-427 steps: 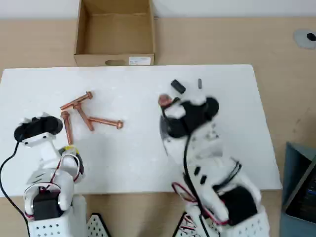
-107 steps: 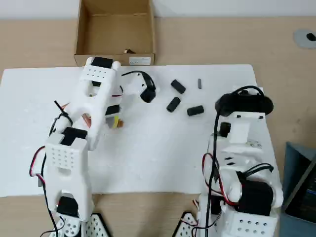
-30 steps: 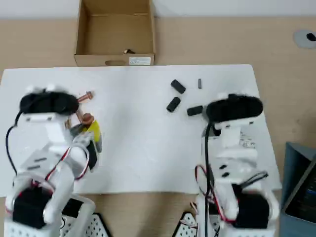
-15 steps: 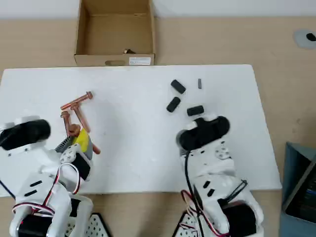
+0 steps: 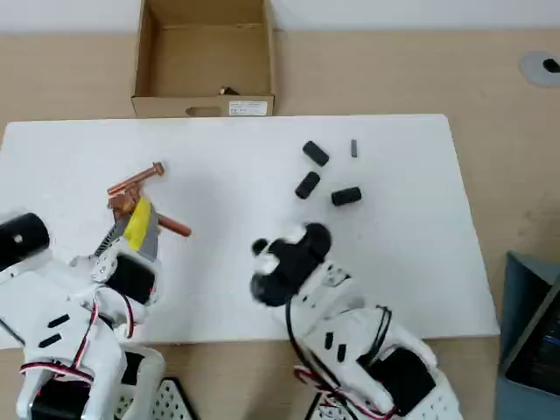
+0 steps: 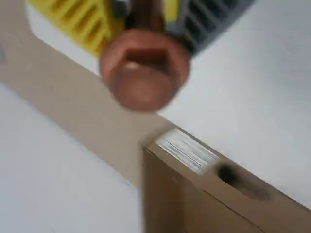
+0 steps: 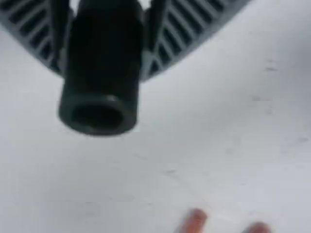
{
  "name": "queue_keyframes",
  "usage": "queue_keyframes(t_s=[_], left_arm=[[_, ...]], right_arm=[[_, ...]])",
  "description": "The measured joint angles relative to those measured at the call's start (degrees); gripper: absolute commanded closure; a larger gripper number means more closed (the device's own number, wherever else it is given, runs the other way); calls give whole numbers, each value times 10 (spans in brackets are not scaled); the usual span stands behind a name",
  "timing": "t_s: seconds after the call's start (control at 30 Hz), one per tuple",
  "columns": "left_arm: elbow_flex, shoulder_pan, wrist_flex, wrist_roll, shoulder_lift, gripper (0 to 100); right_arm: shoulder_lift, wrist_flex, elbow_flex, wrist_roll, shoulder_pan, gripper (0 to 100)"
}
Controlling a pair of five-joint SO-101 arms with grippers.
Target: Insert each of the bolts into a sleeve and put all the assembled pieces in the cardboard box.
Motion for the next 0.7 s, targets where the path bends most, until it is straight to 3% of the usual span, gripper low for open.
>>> queue_keyframes(t_s=[0.17,0.7], left_arm=[[0,70,-2,0,0,998],[0,139,-2,0,0,998]], right_arm=[[0,-31,11,0,-48,989],[0,-37,12,38,-85,989]])
